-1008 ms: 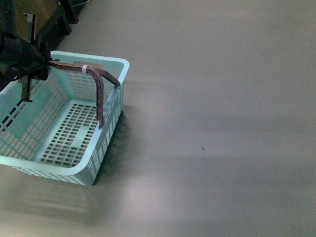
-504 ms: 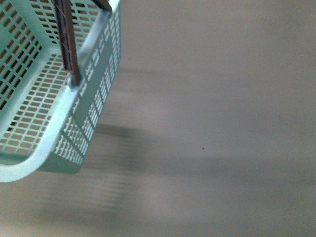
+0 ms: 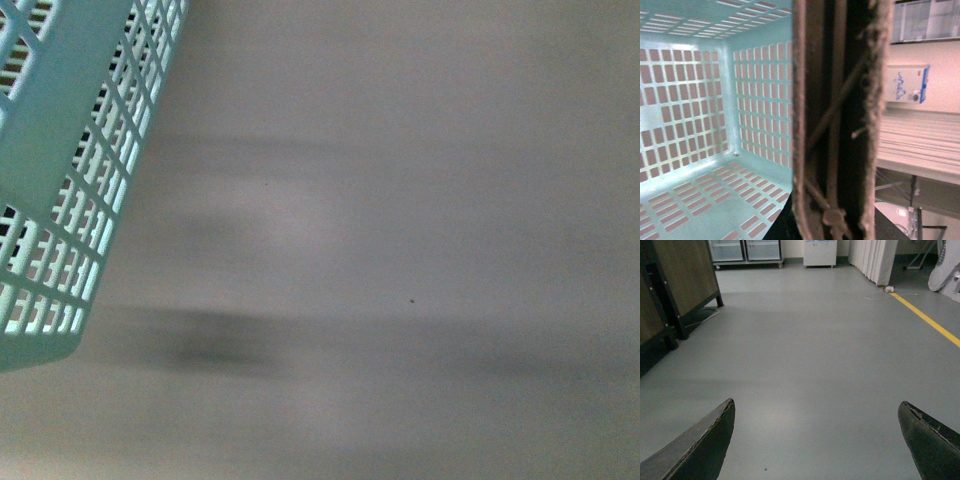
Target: Pick lemon and mango into basket
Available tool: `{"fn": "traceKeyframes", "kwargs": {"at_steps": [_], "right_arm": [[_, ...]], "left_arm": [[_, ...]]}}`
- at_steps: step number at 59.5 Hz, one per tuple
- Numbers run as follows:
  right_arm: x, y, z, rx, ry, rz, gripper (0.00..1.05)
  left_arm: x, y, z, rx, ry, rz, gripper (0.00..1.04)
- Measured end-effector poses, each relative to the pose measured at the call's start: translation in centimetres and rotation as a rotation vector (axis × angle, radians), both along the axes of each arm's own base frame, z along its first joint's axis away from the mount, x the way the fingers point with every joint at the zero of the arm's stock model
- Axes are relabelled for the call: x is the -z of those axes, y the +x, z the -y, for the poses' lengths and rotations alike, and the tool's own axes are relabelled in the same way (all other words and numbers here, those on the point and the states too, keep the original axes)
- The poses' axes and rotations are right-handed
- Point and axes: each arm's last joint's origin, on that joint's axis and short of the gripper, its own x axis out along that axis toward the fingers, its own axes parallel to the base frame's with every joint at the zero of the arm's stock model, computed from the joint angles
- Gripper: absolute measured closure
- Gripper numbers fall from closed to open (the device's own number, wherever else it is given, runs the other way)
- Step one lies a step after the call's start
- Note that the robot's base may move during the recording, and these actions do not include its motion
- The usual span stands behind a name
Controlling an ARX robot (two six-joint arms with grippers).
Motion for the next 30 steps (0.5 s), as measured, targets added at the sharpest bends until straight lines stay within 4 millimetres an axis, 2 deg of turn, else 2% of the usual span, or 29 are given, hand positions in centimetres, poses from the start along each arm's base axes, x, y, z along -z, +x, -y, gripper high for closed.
{"fn": "traceKeyframes", "kwargs": {"at_steps": [8,30], "right_arm": [[0.01,0.00,0.00,0.000,0.000,0.000,0.09],[0.01,0.00,0.00,0.000,0.000,0.000,0.09]], "left_arm": [[-0.54,-0.93,0.05,0.003,0.030,0.017,1.00],[-0.43,-0.88,0.04,0.000,0.050,0.008,1.00]]}}
